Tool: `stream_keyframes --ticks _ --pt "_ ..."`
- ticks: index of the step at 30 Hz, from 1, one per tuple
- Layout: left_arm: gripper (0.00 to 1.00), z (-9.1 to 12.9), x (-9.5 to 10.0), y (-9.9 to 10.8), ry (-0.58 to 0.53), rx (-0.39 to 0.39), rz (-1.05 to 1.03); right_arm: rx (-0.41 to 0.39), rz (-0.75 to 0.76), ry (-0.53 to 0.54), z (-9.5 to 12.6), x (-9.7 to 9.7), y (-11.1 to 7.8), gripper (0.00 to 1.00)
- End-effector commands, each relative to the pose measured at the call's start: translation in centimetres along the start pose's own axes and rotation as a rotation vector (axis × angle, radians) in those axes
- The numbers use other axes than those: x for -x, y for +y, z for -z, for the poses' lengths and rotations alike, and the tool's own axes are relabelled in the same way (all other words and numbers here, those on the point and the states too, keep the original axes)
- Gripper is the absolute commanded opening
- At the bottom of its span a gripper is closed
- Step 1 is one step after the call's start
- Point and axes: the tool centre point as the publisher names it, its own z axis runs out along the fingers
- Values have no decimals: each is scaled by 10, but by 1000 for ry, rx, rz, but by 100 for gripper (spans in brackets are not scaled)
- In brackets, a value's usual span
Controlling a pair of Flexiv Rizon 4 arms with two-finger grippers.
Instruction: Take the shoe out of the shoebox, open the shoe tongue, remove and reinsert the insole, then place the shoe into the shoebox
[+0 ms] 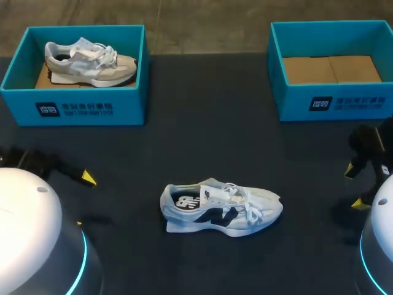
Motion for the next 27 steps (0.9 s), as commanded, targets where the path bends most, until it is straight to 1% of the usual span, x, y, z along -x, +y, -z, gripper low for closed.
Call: stream_keyframes --ticks 1,4,7,14,16,17,27 --pt "100 -14 3 24 -110 -122 7 -2 -1 -2 0 -1 0 100" --pt "100 -22 9 34 -123 -165 15 -2 -1 -2 0 -1 0 100" --pt "100 -28 17 40 -105 -199 33 -2 -1 -2 0 -1 0 100" --pt "100 -34 25 46 -72 -247 57 -2 -1 -2 0 -1 0 100" --pt "100 -36 28 47 -73 -278 72 -2 -1 -2 0 -1 0 100" --pt "100 -38 30 49 -74 -254 83 -2 -1 -2 0 -1 0 100" --pt "100 -38 30 49 -74 -254 83 -2 -1 -2 0 -1 0 100"
